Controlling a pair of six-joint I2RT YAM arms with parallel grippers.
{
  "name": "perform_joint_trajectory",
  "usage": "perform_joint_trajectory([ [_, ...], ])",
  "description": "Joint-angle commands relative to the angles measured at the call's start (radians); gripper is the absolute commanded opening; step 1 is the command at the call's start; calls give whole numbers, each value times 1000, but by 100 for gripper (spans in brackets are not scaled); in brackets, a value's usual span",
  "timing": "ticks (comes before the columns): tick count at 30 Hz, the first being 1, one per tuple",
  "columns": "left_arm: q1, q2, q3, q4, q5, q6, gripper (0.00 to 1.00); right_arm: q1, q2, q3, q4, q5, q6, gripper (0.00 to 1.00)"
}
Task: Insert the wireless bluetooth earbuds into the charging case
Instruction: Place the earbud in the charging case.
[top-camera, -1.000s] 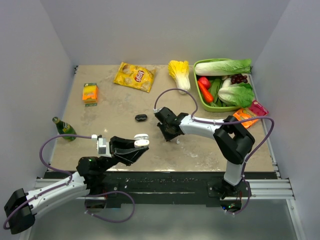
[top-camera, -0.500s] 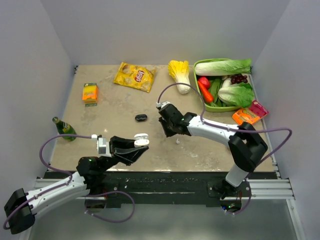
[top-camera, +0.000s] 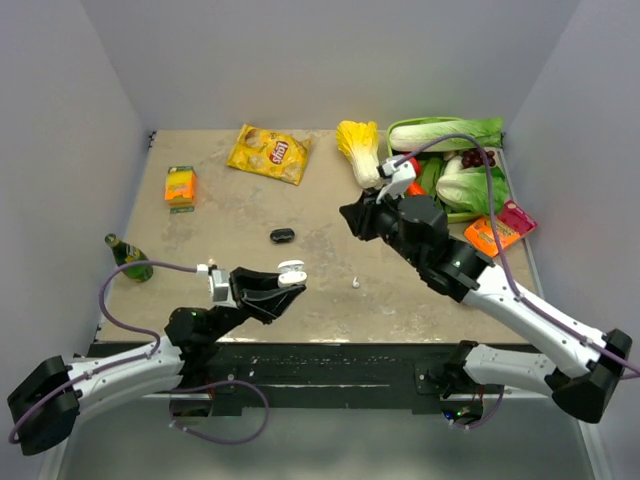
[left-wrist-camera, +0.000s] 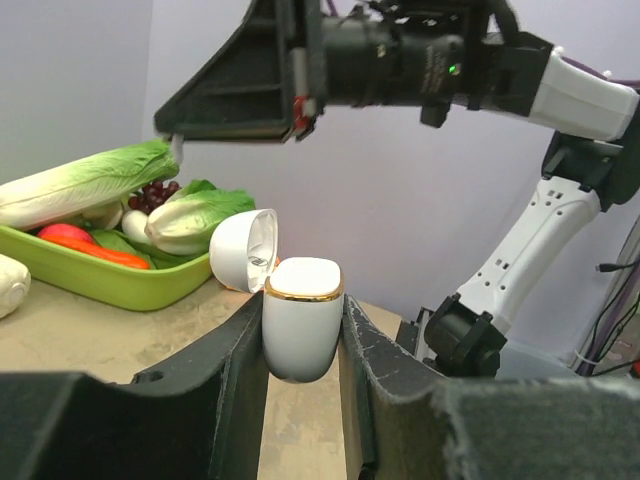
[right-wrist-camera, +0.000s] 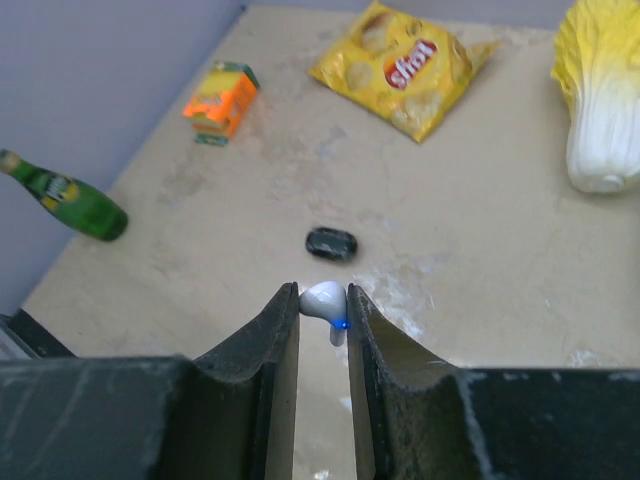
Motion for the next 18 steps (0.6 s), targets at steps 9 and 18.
perform_joint_trajectory([
  [9, -4, 290, -26, 493, 8, 139, 0, 19, -192, 11, 136, -294, -99, 0],
  [18, -3, 401, 105, 547, 57, 186, 0, 73, -158, 106, 30, -372, -123, 0],
])
